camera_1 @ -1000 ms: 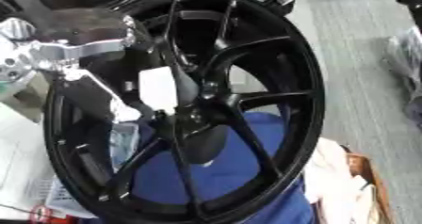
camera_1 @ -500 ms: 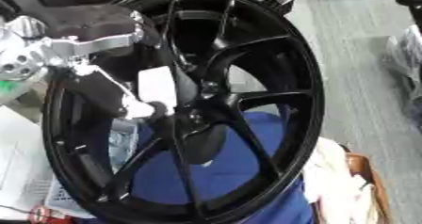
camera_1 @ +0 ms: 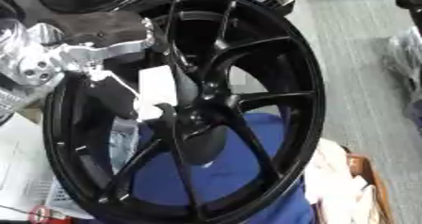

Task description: Pull the pin out of the wheel hub.

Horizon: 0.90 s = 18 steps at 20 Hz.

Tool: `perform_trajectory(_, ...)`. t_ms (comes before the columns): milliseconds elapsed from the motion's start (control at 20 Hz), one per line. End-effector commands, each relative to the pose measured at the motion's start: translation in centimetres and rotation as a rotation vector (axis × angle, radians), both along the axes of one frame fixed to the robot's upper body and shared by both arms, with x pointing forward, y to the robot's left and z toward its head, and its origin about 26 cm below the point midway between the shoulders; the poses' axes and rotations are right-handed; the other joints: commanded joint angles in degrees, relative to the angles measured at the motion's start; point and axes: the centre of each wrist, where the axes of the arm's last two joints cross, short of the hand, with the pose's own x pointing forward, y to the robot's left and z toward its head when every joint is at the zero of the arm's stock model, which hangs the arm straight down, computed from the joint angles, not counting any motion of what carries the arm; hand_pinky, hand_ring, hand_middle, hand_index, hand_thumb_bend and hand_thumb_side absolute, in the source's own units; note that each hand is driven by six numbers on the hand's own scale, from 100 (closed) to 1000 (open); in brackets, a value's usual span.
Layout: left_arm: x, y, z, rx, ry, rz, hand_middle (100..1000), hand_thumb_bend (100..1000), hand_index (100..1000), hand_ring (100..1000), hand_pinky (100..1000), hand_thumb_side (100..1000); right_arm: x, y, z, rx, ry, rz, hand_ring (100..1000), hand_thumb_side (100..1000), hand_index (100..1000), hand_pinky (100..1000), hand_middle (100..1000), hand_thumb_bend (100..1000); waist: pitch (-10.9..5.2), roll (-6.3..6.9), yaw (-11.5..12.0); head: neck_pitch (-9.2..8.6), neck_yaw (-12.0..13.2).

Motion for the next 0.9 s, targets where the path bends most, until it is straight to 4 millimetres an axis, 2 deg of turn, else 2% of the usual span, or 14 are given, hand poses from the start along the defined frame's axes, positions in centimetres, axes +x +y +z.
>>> perform_trajectory(50, -0.3, 0.0, 1.0, 0.001, -0.011, 0.011, 460, 357, 617, 565, 733, 376, -0.3, 0.0, 0.8, -0.006, -0.033, 0.004, 687, 472, 734, 720, 723, 100, -0.93, -0.33, 0.1, -0.55, 0.1)
perform_trajectory(300, -0.7, 0.1, 1.2, 0.003, -0.018, -0.001, 406, 317, 606, 538, 721, 342, -0.3, -0.1, 0.9, -0.005, -0.036, 0.0, 688, 472, 735, 721, 723, 100, -0.98, -0.37, 0.2, -0.51, 0.2)
perform_trajectory(450, -0.9, 0.1, 1.3, 0.007, -0.01, -0.003, 355, 259, 593, 513, 712, 274, -0.3, -0.1, 0.9, -0.002, -0.037, -0.002, 689, 472, 734, 721, 723, 100, -1.0, -0.4, 0.1, -0.57, 0.2)
perform_trajectory(750, -1.1, 0.2, 1.4, 0.006, 0.008, 0.004, 321, 223, 546, 496, 704, 268, -0.4, -0.1, 0.8, 0.002, -0.035, -0.008, 690, 475, 735, 722, 724, 100, -1.03, -0.42, 0.1, -0.41, 0.3)
perform_trajectory(900, -1.5, 0.6, 2.1, -0.014, -0.018, 0.003, 295, 190, 508, 486, 702, 259, -0.4, -0.1, 0.7, 0.0, -0.034, -0.009, 689, 474, 735, 722, 724, 100, -1.07, -0.43, 0.1, -0.35, 0.3)
